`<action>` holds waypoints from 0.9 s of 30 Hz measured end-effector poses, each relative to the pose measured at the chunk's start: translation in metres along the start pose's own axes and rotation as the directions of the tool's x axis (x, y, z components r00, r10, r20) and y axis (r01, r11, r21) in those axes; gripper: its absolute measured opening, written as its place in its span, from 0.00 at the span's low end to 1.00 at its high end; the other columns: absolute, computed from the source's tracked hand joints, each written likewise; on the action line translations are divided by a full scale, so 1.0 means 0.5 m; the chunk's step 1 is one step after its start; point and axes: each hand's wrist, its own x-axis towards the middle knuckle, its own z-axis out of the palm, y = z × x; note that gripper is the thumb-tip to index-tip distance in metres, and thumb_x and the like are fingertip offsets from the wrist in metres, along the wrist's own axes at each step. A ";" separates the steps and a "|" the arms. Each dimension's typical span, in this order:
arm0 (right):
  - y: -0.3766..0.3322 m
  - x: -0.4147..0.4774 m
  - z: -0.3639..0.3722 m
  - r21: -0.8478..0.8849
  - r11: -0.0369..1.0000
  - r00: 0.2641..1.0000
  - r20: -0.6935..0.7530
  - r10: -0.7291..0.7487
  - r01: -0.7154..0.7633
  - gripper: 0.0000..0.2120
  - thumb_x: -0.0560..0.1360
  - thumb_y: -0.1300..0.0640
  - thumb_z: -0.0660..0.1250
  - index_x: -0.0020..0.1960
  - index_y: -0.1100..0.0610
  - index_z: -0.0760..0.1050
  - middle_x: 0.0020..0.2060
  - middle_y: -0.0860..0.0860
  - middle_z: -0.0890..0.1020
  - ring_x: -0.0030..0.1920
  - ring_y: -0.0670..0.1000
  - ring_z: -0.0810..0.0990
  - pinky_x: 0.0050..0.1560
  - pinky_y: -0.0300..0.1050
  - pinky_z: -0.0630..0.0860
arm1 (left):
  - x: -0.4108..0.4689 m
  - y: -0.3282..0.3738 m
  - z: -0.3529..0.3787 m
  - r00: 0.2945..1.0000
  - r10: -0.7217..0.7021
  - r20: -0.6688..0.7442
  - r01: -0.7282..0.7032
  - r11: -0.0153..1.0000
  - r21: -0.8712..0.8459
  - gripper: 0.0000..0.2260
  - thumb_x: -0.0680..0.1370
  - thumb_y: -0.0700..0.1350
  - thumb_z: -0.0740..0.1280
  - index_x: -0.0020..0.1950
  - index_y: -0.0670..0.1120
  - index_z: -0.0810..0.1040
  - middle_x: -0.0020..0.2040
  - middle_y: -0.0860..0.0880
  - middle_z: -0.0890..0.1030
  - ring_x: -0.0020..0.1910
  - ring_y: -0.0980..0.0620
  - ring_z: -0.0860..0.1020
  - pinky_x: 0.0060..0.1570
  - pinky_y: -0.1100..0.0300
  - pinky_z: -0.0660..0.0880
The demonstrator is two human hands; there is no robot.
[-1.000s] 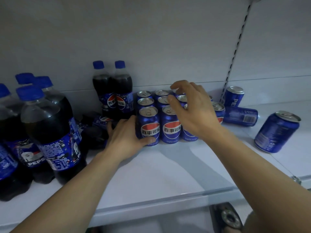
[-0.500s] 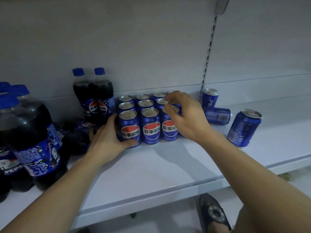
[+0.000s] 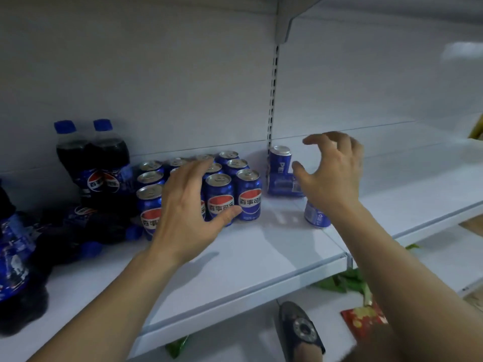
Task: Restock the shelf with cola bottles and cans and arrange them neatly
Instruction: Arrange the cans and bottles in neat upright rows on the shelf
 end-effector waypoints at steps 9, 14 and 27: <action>0.106 -0.009 -0.010 0.045 0.997 0.933 0.358 0.036 -0.055 0.25 0.72 0.57 0.73 0.68 0.49 0.75 0.58 0.55 0.78 0.56 0.58 0.78 0.55 0.42 0.69 | -0.010 0.034 0.048 0.993 -0.002 0.121 0.008 0.999 -0.050 0.32 0.76 0.58 0.71 0.76 0.51 0.65 0.73 0.53 0.70 0.72 0.55 0.67 0.70 0.59 0.65; 0.000 -0.022 -0.047 0.444 0.894 0.968 0.242 -0.064 -0.052 0.23 0.70 0.48 0.74 0.64 0.45 0.77 0.53 0.43 0.81 0.52 0.50 0.81 0.53 0.50 0.79 | -0.010 0.062 0.033 0.947 -0.081 0.310 0.191 0.919 -0.344 0.39 0.71 0.64 0.74 0.78 0.59 0.60 0.71 0.62 0.71 0.68 0.67 0.70 0.65 0.67 0.68; -0.281 -0.072 0.044 0.664 0.731 0.865 0.266 -0.426 0.156 0.25 0.72 0.31 0.63 0.63 0.44 0.77 0.55 0.43 0.79 0.54 0.42 0.79 0.54 0.36 0.75 | -0.005 0.005 -0.071 0.915 -0.347 0.207 0.397 0.671 -0.627 0.27 0.71 0.42 0.76 0.66 0.45 0.69 0.55 0.51 0.83 0.54 0.54 0.83 0.53 0.58 0.80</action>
